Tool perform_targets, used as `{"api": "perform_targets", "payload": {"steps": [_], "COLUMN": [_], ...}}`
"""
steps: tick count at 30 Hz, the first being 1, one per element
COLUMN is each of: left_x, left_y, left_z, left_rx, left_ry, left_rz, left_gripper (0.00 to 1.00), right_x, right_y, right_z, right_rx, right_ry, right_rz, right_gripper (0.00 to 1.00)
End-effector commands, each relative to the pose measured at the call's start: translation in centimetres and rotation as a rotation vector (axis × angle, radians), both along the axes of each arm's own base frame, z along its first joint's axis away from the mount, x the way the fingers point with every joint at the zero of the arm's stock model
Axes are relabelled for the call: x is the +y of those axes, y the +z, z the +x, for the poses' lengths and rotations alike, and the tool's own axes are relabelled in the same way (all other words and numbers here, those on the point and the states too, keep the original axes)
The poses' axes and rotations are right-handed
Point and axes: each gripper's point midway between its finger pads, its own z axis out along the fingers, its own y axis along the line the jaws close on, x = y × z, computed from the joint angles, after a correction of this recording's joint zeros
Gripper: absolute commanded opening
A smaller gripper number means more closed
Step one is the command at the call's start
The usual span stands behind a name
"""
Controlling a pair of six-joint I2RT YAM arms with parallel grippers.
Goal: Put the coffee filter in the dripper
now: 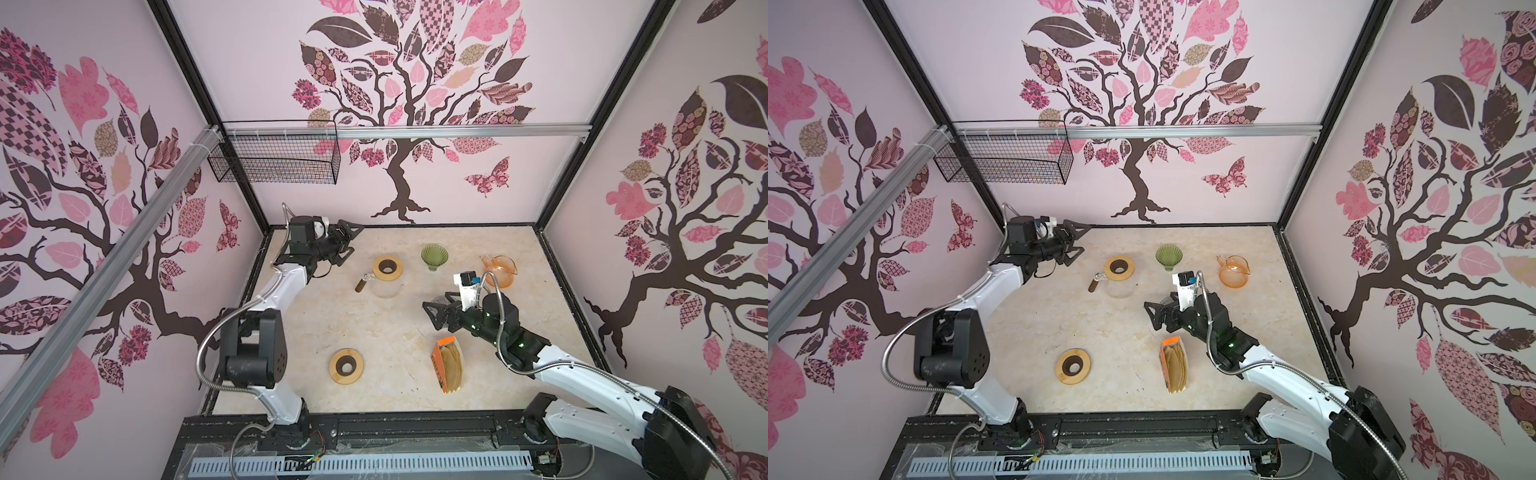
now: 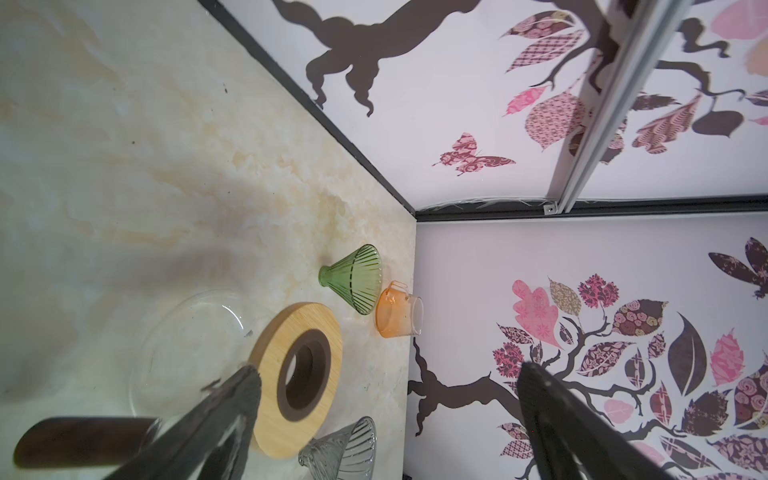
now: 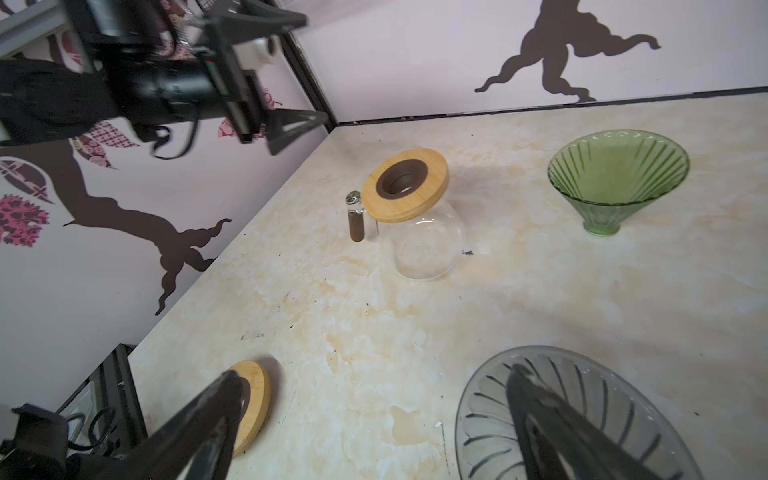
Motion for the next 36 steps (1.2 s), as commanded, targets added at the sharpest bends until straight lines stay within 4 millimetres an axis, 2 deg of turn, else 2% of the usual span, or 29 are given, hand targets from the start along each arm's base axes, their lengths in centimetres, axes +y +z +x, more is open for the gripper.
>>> {"api": "perform_targets", "payload": {"steps": [1,3,6,8,10,15,17,20,25,28,33,36], "left_x": [1.0,1.6,2.4,1.9,1.3,0.4,0.5,-0.4,0.4,0.4,-1.5,-1.8], "left_y": [-0.3,0.8,1.6,1.8,1.7,1.2,0.8,-0.3,-0.6,-0.8,-0.3,-0.2], "left_z": [-4.9,-7.4,-11.3,-13.3,-14.9,-17.8,-18.4,-19.7,-20.0,-20.3,-21.2,-21.2], "left_rx": [-0.002,-0.039,-0.097,-0.155,-0.202,-0.310,-0.328,-0.343,-0.295,-0.309,-0.373,-0.375], "left_ry": [-0.012,-0.018,-0.014,-0.033,-0.056,-0.090,-0.068,-0.102,-0.048,-0.058,-0.167,-0.173], "left_rz": [0.167,0.283,0.568,0.706,0.753,0.721,0.685,0.599,0.576,0.587,0.522,0.505], "left_gripper": [0.98,0.98,0.98,0.98,0.98,0.98,0.98,0.98,0.98,0.98,0.98,0.98], "right_x": [-1.1,-1.6,-1.8,-2.2,-3.1,-6.2,-7.1,-7.7,-8.6,-9.2,-9.5,-8.9], "right_y": [2.8,3.1,3.3,3.3,2.8,1.5,0.9,0.0,-2.0,-4.0,-6.9,-8.2], "right_z": [1.1,1.6,1.9,2.1,2.3,1.5,0.8,-0.2,-0.9,-0.6,0.5,1.2], "right_rx": [0.009,0.038,0.096,0.136,0.191,0.254,0.283,0.344,0.425,0.491,0.558,0.583], "right_ry": [-0.068,-0.099,-0.106,-0.132,-0.190,-0.311,-0.318,-0.302,-0.318,-0.324,-0.336,-0.321], "right_rz": [0.027,0.016,0.017,-0.001,-0.039,-0.145,-0.165,-0.172,-0.181,-0.159,-0.157,-0.162], "right_gripper": [1.00,1.00,1.00,1.00,1.00,1.00,1.00,1.00,1.00,1.00,0.99,0.92]}}
